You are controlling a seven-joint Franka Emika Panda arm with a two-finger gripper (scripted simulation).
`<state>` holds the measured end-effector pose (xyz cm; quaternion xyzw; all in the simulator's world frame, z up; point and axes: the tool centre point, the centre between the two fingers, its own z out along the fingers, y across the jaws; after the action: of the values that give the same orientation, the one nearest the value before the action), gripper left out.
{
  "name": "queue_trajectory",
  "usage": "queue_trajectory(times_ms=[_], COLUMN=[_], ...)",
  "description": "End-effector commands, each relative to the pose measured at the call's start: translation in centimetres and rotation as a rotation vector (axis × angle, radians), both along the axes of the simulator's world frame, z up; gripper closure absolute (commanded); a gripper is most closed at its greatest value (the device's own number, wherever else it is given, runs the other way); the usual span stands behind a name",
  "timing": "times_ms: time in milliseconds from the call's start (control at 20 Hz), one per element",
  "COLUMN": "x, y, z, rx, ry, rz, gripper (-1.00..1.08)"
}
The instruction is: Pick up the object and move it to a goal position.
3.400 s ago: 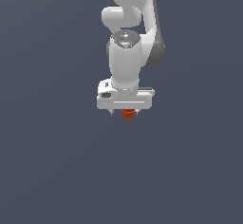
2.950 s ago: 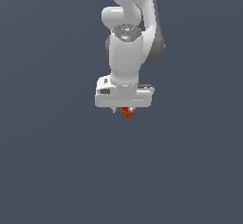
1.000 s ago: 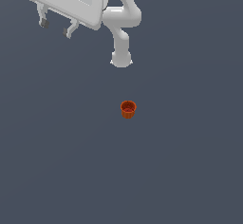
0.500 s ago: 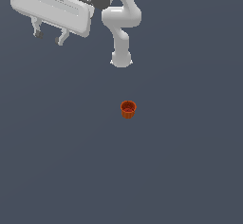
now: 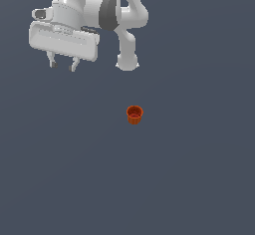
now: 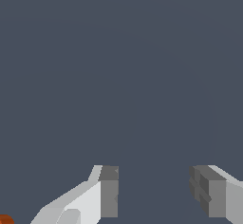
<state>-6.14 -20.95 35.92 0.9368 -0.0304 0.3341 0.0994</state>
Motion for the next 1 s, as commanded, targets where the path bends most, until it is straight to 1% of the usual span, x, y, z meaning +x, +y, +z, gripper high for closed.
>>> queue_trajectory(times_ms=[0, 200, 350, 650, 950], x=[0.0, 0.0, -0.1, -1.2, -2.9], y=[0.7, 2.7, 4.9, 10.5, 15.6], z=[-2.7, -7.5, -11.3, -18.7, -23.9], rx=[0.027, 0.078, 0.117, 0.197, 0.257], ry=[0.007, 0.025, 0.044, 0.089, 0.128], rz=[0.021, 0.063, 0.101, 0.188, 0.261], gripper=[-0.2, -0.2, -0.2, -0.2, -0.2])
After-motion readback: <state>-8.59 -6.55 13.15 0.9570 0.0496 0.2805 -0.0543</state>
